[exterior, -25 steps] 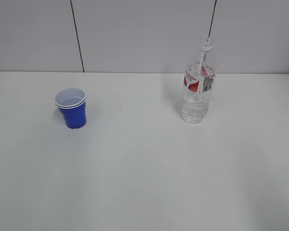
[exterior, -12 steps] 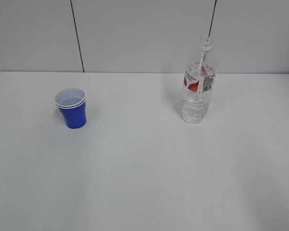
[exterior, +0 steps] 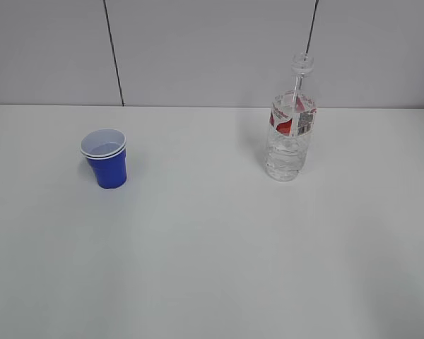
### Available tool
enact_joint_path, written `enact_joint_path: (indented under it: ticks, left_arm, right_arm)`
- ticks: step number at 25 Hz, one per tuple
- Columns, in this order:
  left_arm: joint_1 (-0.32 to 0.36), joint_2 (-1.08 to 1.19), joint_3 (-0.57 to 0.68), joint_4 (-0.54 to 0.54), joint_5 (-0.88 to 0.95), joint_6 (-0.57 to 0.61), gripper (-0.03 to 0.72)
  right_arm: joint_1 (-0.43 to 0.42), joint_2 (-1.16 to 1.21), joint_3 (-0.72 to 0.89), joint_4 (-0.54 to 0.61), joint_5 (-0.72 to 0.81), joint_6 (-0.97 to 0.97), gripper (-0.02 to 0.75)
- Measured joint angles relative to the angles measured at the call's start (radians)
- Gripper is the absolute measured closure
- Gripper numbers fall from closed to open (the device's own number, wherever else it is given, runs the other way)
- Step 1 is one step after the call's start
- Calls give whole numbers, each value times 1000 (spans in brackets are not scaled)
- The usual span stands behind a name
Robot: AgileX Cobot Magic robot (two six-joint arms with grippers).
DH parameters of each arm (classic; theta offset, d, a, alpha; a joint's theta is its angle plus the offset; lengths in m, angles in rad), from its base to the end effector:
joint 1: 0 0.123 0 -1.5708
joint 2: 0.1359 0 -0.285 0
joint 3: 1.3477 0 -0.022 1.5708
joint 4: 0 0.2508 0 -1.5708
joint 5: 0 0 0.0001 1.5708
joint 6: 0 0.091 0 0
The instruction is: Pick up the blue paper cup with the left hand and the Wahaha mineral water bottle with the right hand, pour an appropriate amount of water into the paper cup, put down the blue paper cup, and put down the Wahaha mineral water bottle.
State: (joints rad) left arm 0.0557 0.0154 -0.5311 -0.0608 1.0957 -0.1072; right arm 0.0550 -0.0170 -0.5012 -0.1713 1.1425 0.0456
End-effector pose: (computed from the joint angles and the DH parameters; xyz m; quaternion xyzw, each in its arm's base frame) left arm -0.0073 -0.0053 0.2833 -0.0679 0.8551 -0.0435 0.5121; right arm -0.0110 -0.0147 0.2720 0.0035 0.8662 -0.0604 0.4960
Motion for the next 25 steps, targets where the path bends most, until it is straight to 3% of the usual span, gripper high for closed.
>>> enact_joint_path:
  ticks: [25]
  left_arm:
    - [0, 0, 0, 31, 0, 0, 252]
  right_arm:
    - [0, 0, 0, -2, 0, 0, 169]
